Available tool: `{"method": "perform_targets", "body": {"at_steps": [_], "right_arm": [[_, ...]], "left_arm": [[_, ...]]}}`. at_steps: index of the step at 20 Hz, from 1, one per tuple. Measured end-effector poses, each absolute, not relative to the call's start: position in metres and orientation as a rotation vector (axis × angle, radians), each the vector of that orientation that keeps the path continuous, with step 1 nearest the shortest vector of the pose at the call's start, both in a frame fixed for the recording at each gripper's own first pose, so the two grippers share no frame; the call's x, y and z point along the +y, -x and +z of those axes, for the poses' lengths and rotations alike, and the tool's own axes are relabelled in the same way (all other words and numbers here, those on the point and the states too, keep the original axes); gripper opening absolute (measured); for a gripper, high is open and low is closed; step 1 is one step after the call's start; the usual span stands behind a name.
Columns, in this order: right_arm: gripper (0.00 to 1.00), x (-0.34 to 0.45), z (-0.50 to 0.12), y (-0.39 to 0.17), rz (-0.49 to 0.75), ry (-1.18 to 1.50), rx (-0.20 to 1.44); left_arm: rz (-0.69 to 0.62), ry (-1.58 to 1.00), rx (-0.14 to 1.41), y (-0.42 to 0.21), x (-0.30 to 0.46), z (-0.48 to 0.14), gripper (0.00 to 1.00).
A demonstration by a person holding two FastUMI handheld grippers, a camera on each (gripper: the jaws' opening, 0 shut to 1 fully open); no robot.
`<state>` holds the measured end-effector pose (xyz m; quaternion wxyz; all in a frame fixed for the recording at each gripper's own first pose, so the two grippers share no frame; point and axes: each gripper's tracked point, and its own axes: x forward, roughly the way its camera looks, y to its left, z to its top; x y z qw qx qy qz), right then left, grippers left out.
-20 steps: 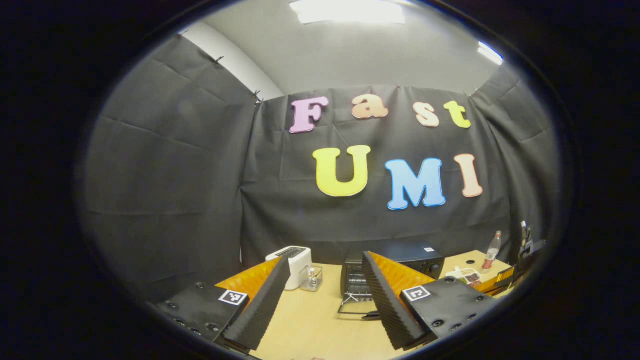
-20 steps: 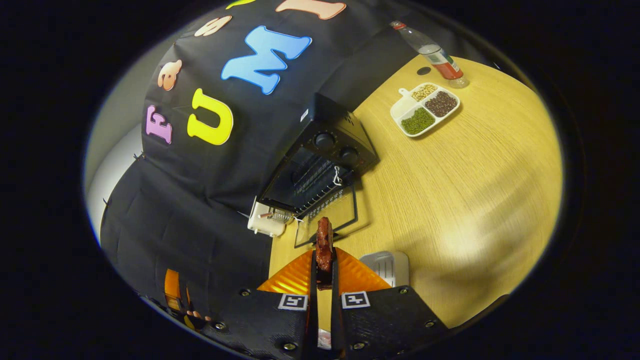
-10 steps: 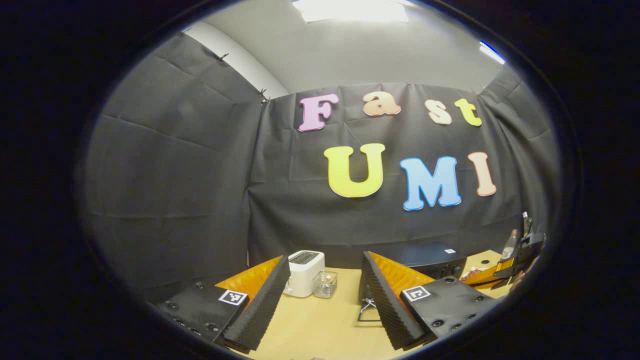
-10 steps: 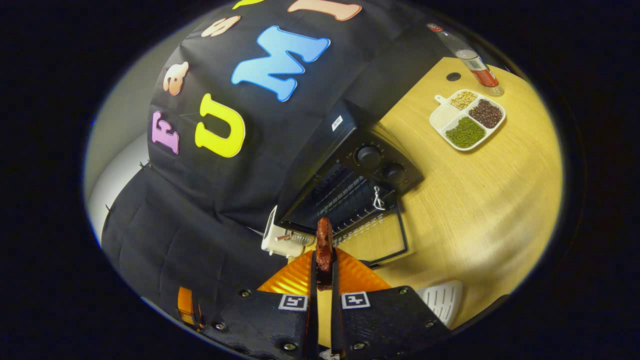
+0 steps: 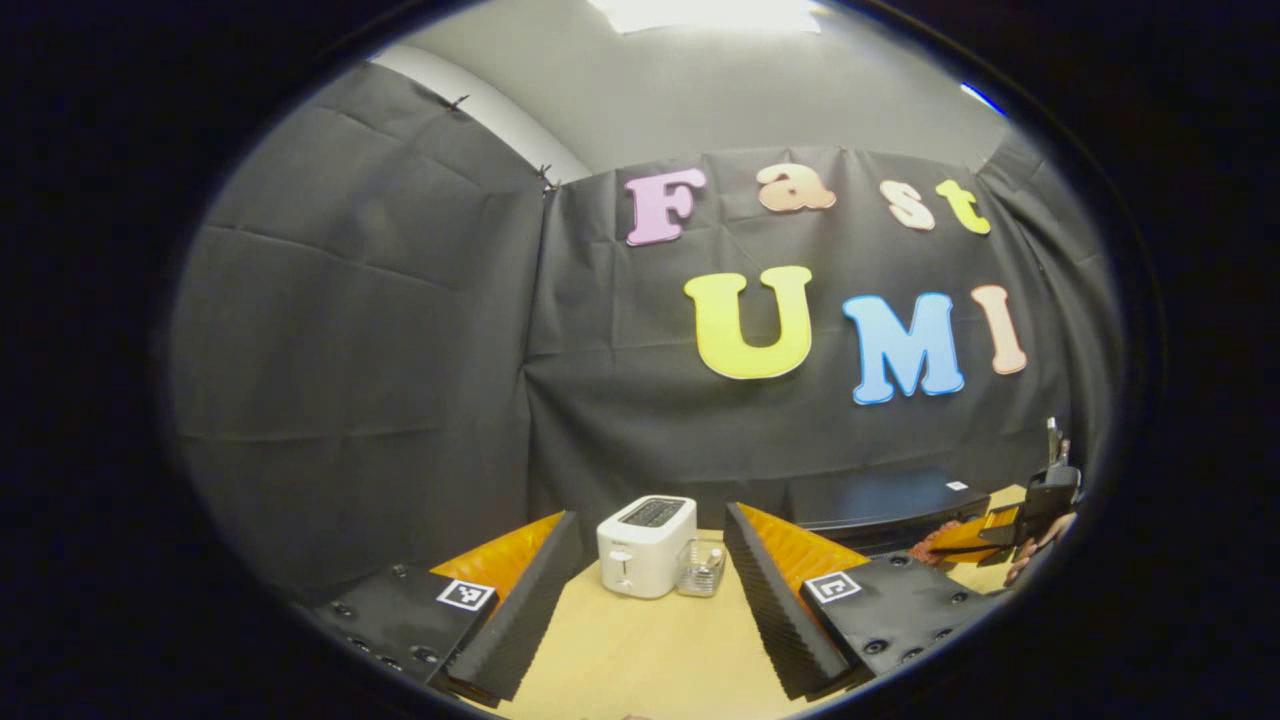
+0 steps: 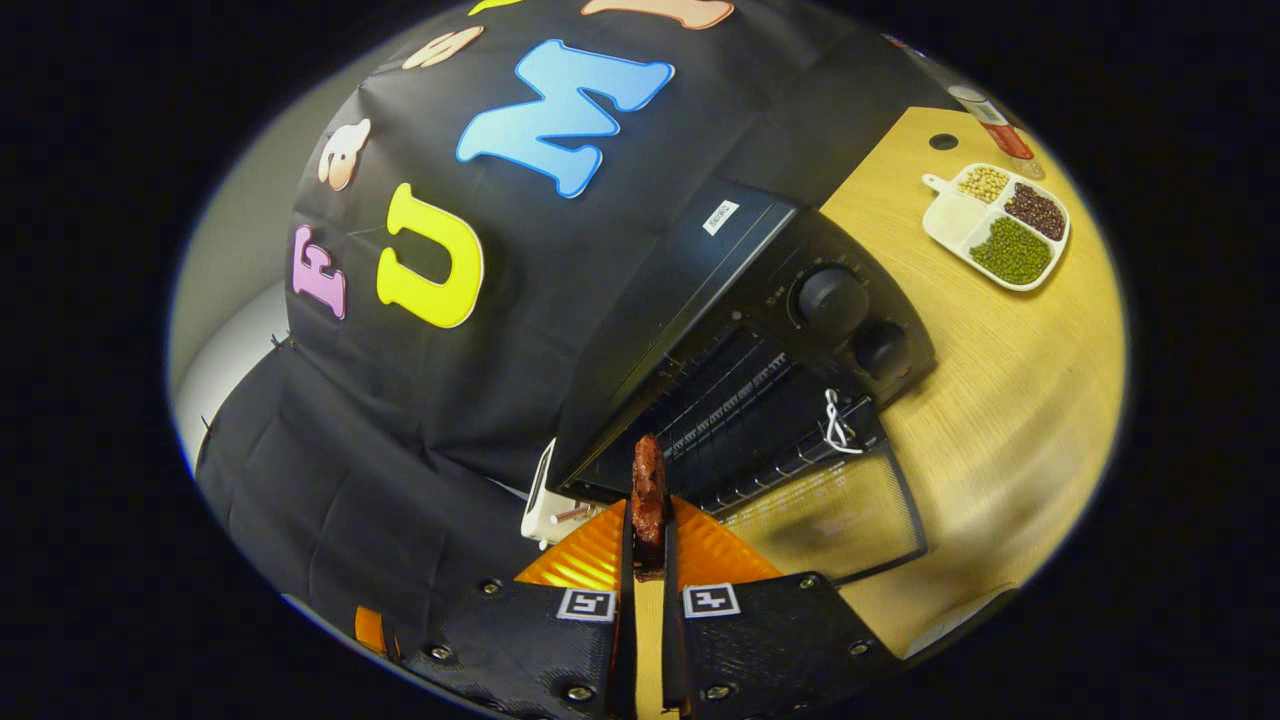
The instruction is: Open the electric oven with the left hand, put the food in, and close the electric oven.
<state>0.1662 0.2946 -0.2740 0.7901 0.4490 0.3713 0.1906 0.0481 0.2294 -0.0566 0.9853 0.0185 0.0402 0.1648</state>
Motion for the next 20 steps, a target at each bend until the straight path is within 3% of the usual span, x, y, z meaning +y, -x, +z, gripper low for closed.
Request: {"method": "perform_targets", "body": {"at_steps": [1, 2, 15, 18, 20], "right_arm": [[0.10, 0.299, -0.279, -0.173, 0.395, -0.964, 0.785], [0.10, 0.302, -0.283, -0.178, 0.383, -0.962, 0.772], [0.10, 0.341, -0.330, -0.219, 0.300, -0.952, 0.674], [0.10, 0.338, -0.336, -0.222, 0.265, -0.928, 0.669], [0.13, 0.327, -0.345, -0.222, 0.214, -0.877, 0.688]], "left_arm": [[0.332, -0.042, 0.086, -0.051, 0.235, -0.059, 0.97], [0.332, -0.047, 0.092, -0.053, 0.241, -0.060, 1.00], [0.322, -0.073, 0.165, -0.071, 0.271, -0.083, 0.97], [0.322, -0.082, 0.181, -0.068, 0.270, -0.087, 1.00], [0.325, -0.072, 0.186, -0.065, 0.268, -0.087, 0.97]]}}
